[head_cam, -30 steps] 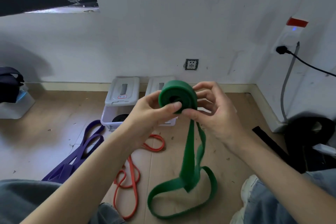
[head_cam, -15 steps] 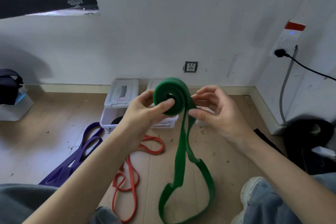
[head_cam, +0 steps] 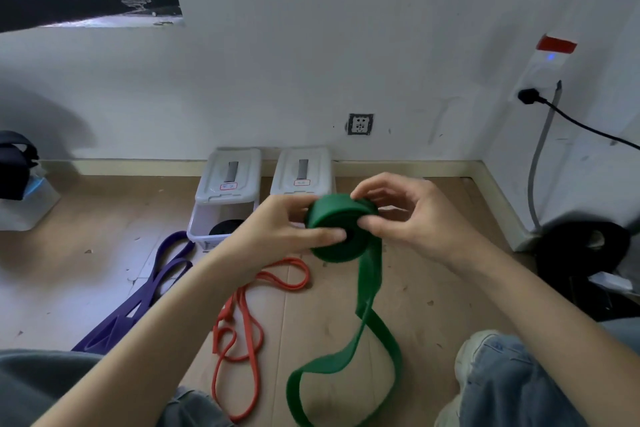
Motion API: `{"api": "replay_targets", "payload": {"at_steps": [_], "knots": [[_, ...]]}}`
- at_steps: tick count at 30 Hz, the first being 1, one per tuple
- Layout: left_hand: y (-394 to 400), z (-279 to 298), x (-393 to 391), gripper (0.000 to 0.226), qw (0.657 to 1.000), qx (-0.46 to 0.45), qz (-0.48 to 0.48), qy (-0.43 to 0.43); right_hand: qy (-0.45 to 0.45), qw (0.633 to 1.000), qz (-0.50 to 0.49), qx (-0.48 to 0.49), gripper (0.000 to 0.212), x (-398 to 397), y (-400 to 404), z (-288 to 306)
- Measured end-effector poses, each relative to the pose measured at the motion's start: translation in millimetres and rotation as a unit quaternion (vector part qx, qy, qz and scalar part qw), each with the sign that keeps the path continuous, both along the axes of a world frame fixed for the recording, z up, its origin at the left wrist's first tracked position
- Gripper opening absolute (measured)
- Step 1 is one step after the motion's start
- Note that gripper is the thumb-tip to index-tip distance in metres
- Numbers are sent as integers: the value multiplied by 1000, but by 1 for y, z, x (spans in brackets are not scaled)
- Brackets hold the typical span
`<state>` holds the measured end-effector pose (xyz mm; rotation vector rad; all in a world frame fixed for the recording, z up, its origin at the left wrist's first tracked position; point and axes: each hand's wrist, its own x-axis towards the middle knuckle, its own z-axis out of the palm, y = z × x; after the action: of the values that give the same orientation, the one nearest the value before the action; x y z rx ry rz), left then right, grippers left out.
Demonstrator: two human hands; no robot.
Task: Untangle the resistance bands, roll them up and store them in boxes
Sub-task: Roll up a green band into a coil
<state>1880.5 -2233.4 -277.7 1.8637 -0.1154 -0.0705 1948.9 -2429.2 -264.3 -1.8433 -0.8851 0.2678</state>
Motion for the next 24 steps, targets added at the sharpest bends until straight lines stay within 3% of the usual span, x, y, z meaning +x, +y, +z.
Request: {"api": "replay_targets", "payload": {"at_steps": [3, 5, 7, 10, 13, 15, 17, 19, 21, 24], "knots": [[2, 8, 2, 41, 978, -201, 60, -7, 168, 974, -23, 153, 45, -1, 0, -2], [-1, 7, 5, 46, 958, -273, 84, -8, 163, 973, -40, 160, 45, -5, 6, -8], [-7, 2, 6, 48, 963, -255, 84, -6, 128, 980, -64, 139, 40, -8, 10, -10], [-4, -3, 4, 44, 989, -140, 49, 31, 69, 990, -81, 91, 30, -7, 4, -7], [-1, -9, 1, 46, 998, -17, 5, 67, -49, 997, -47, -26, 25, -5, -1, -4], [-5, -13, 0, 42, 998, 22, -8, 53, -78, 994, -13, -75, 28, -7, 0, -5], [-7, -12, -1, 41, 999, -30, 2, 42, -14, 999, -7, -33, 32, -8, 1, -8], [-5, -8, 0, 46, 988, -140, 41, 44, 83, 995, -22, 44, 47, -9, 0, -12], [-1, -7, 2, 50, 973, -215, 73, 35, 119, 988, -31, 97, 49, -10, 1, -16], [-1, -6, 3, 47, 988, -139, 53, 36, 68, 994, -42, 81, 45, -9, 0, -15]]}}
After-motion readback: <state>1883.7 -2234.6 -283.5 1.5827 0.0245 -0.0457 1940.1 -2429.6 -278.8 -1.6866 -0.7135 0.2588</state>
